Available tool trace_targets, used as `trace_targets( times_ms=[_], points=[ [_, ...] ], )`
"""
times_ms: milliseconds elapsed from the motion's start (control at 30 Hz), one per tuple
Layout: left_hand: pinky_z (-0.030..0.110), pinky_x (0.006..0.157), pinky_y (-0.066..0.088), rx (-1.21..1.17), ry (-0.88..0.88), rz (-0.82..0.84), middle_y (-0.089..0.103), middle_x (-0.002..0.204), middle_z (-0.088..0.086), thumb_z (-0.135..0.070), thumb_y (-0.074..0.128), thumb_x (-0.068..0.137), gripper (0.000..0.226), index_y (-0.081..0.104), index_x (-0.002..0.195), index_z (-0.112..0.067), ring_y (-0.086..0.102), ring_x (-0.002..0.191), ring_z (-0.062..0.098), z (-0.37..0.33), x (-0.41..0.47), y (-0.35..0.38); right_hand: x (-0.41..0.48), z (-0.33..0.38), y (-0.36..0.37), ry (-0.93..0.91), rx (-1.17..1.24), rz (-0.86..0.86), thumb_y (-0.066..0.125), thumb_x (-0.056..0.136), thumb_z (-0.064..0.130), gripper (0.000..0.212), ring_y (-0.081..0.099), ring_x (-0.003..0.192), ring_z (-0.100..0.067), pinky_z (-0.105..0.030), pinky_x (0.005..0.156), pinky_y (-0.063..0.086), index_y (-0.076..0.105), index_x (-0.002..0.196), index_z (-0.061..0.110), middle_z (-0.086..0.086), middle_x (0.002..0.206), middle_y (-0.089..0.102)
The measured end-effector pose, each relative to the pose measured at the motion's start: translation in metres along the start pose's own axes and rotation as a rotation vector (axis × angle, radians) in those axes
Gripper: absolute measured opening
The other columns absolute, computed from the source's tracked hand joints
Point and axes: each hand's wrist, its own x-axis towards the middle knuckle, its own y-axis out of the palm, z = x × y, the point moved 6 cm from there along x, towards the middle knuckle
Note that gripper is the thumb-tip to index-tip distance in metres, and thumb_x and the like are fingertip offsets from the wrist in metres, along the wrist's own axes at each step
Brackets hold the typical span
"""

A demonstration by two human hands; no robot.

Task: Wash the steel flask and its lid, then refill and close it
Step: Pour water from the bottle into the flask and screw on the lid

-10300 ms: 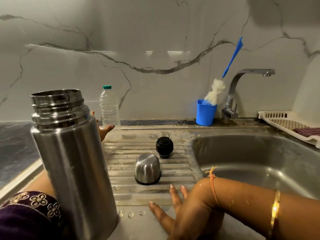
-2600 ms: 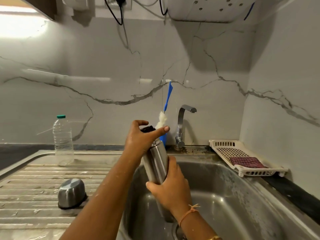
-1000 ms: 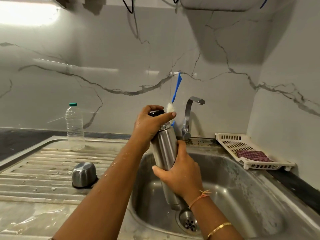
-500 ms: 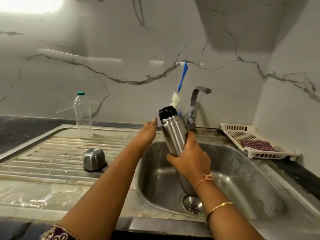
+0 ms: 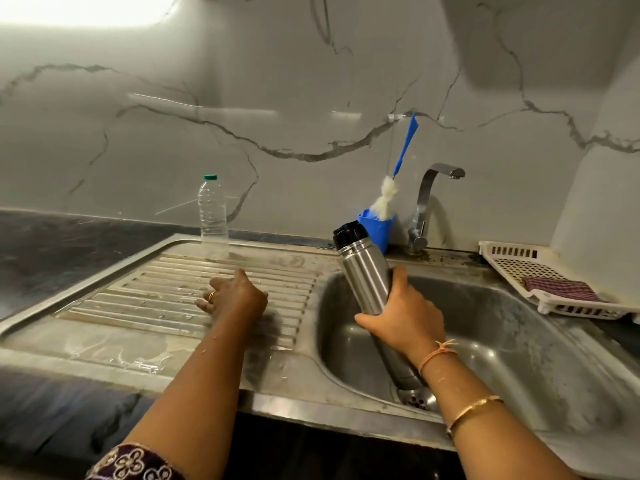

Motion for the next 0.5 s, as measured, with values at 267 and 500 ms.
trace_targets(
  times_ms=[267, 500],
  points=[
    [0.032, 0.079, 0.049, -1.027, 0.228, -0.007, 0.055, 0.12, 0.015, -0.038, 0.068, 0.084, 0.06, 0.036, 0.127, -0.011, 0.056, 0.107, 0.027, -0.051, -0.017, -0.018, 0.003, -0.004, 0.003, -0.011, 0.029, -0.003, 0.072, 0.07, 0.053, 0.084, 0.063, 0.095, -0.024, -0.034, 0.077, 0.053, 0.026, 0.133, 0.021, -0.004, 0.116, 0.057],
    [0.04, 0.088, 0.054, -1.61, 0.309, 0.364, 0.061, 0.097, 0.011, -0.039, 0.067, 0.083, 0.031, 0.054, 0.097, -0.014, 0.063, 0.092, 0.026, -0.136, -0.053, -0.017, 0.004, 0.002, -0.001, -0.091, -0.011, -0.121, 0.065, 0.069, 0.056, 0.088, 0.061, 0.099, -0.021, -0.036, 0.08, 0.053, 0.022, 0.14, 0.025, 0.0, 0.118, 0.055]
  ],
)
